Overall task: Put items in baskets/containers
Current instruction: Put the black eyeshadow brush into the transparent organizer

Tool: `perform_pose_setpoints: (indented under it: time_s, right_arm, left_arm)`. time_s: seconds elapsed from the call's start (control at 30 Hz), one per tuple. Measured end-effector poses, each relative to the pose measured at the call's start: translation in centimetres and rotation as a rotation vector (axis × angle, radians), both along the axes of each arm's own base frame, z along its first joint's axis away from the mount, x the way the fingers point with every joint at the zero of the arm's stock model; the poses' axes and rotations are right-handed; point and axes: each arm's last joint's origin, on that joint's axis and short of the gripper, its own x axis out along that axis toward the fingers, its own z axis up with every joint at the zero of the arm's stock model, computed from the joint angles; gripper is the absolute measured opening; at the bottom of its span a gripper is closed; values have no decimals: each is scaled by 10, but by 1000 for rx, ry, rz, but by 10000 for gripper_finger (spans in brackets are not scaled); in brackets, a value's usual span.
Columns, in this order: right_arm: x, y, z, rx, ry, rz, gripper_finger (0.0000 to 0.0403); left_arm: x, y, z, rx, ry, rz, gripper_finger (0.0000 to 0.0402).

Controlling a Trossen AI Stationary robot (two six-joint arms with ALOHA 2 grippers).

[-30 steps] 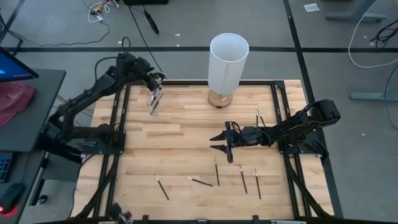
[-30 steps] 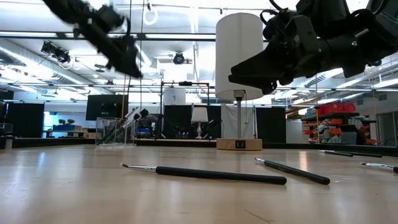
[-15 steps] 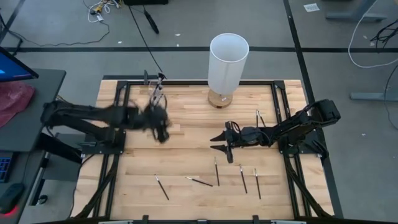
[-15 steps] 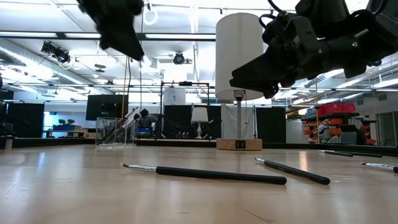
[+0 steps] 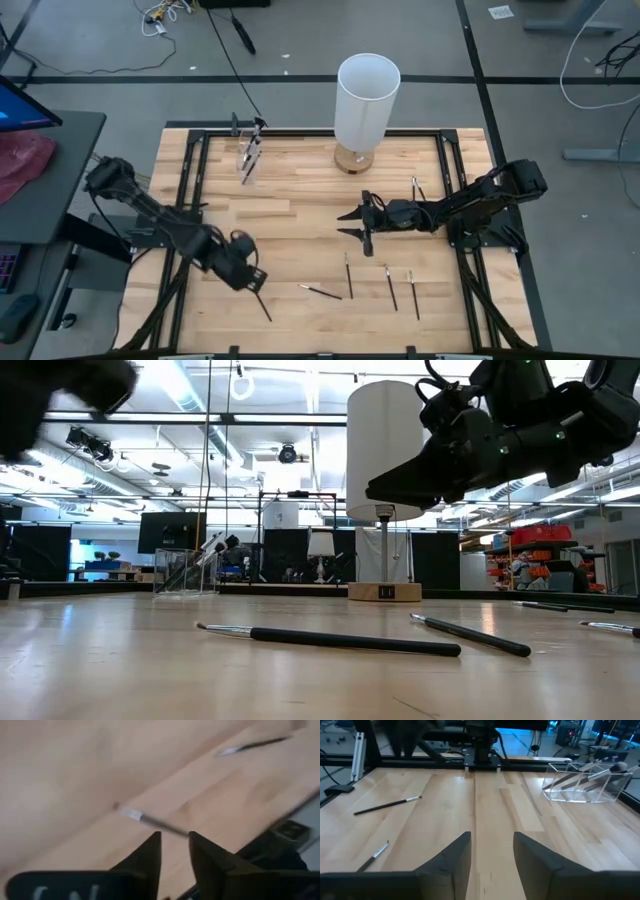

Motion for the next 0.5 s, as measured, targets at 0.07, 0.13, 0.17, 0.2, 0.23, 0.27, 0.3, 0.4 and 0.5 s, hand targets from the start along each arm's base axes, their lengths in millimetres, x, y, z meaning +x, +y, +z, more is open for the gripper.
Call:
perform_pose_setpoints:
  time_s: [0.07,0.13,0.17,0.2,0.23,0.27,0.3,0.4,0.5]
  right_arm:
    - [0,-2,0,0,0,-6,148]
    - [0,-3,0,0,0,-10,148]
    - [0,-3,0,0,0,-10,148]
    - [0,-3,0,0,0,-10,148]
    - [0,-3,0,-2,0,-9,148]
    - [0,-3,0,-5,0,-9,148]
    - [0,-3,0,-6,1,-8,148]
    - [0,-3,0,-9,2,-7,148]
    - [0,-3,0,-9,4,-7,148]
  left_arm:
    - [0,-10,-12,-37,84,55,141]
    - [1,-19,-23,-73,166,122,177]
    - [2,-23,-29,-89,202,149,194]
    - [4,-26,-35,-98,223,170,208]
    - [6,-30,-40,-106,231,189,218]
    - [9,-34,-44,-113,220,208,224]
    - [12,-38,-48,-118,198,227,227]
    - [19,-44,-59,-127,172,296,218]
    - [22,-46,-73,-106,206,340,196]
